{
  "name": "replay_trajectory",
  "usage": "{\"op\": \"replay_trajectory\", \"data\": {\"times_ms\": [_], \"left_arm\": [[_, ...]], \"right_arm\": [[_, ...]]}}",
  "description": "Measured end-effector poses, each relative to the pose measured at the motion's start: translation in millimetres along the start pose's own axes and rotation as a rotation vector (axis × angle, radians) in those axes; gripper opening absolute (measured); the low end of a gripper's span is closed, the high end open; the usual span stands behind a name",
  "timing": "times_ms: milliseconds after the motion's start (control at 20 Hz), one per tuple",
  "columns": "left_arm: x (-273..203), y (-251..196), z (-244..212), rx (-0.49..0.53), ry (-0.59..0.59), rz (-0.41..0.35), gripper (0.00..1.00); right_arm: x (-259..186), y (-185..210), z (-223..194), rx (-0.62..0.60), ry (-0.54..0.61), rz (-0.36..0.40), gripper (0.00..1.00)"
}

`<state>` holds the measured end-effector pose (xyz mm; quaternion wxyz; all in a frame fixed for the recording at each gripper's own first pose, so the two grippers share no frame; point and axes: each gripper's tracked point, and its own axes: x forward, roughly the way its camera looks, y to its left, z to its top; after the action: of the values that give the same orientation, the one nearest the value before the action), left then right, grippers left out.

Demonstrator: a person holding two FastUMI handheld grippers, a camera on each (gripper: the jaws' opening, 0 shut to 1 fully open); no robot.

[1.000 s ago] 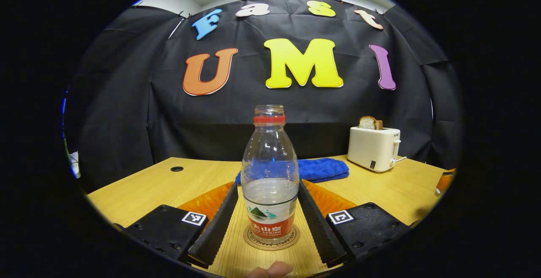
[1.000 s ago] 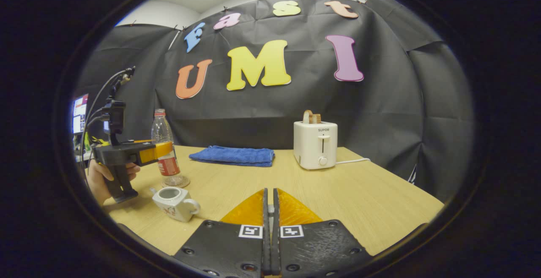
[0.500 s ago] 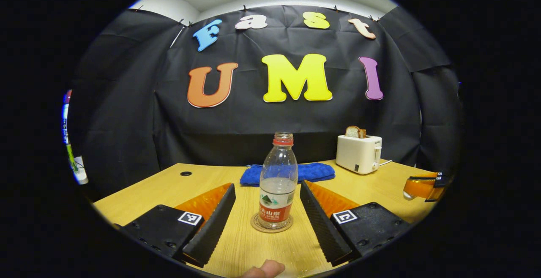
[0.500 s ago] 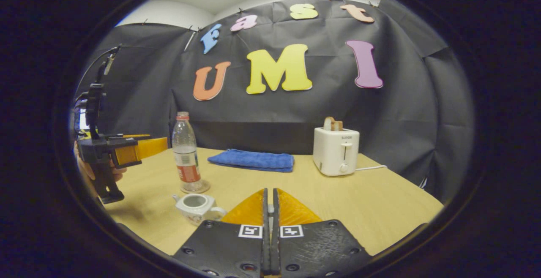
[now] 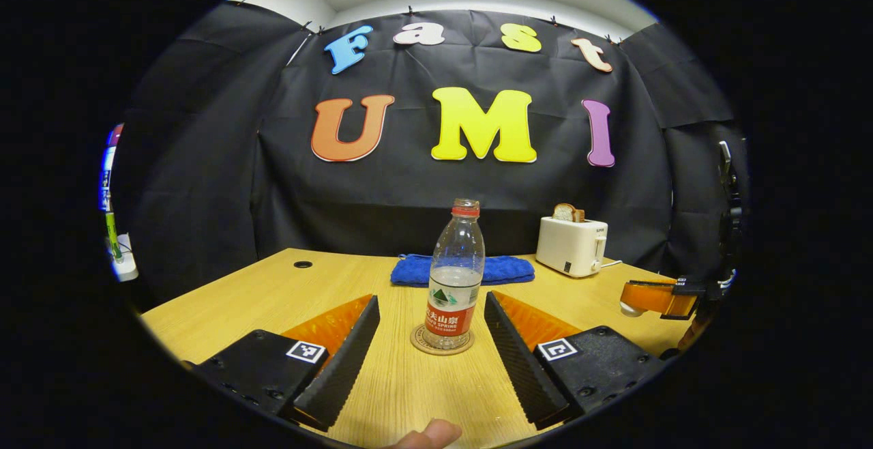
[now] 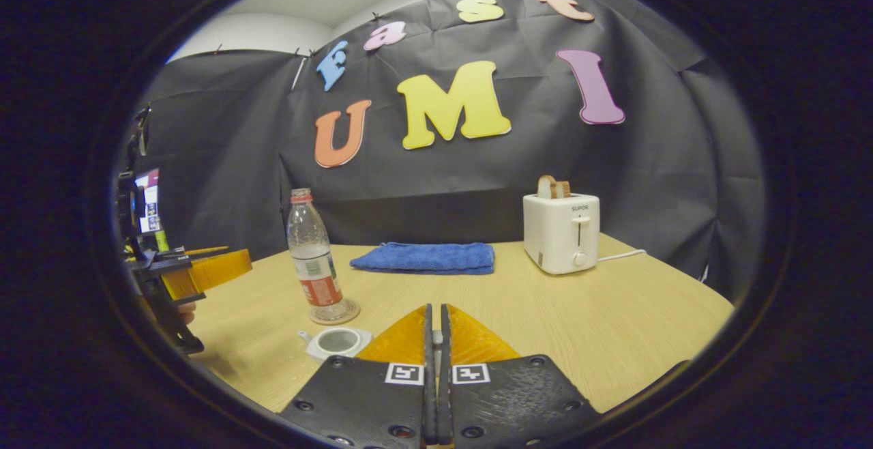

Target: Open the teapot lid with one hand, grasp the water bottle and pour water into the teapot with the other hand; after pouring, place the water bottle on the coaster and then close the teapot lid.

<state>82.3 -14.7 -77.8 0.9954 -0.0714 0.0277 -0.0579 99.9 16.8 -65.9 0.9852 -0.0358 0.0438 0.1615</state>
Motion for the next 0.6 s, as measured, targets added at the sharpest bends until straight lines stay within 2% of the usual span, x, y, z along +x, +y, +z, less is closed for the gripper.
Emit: {"op": "replay_trajectory", "data": {"times_ms": [250, 600], "left_arm": [[-28.9, 8.6, 9.9, -0.019, -0.001, -0.026, 0.97], [-66.9, 17.5, 47.7, 0.027, -0.024, -0.031, 0.97]], "right_arm": [[-7.7, 23.1, 8.9, 0.034, 0.008, 0.015, 0.00], [-10.1, 70.2, 26.7, 0.046, -0.009, 0.063, 0.00]]}}
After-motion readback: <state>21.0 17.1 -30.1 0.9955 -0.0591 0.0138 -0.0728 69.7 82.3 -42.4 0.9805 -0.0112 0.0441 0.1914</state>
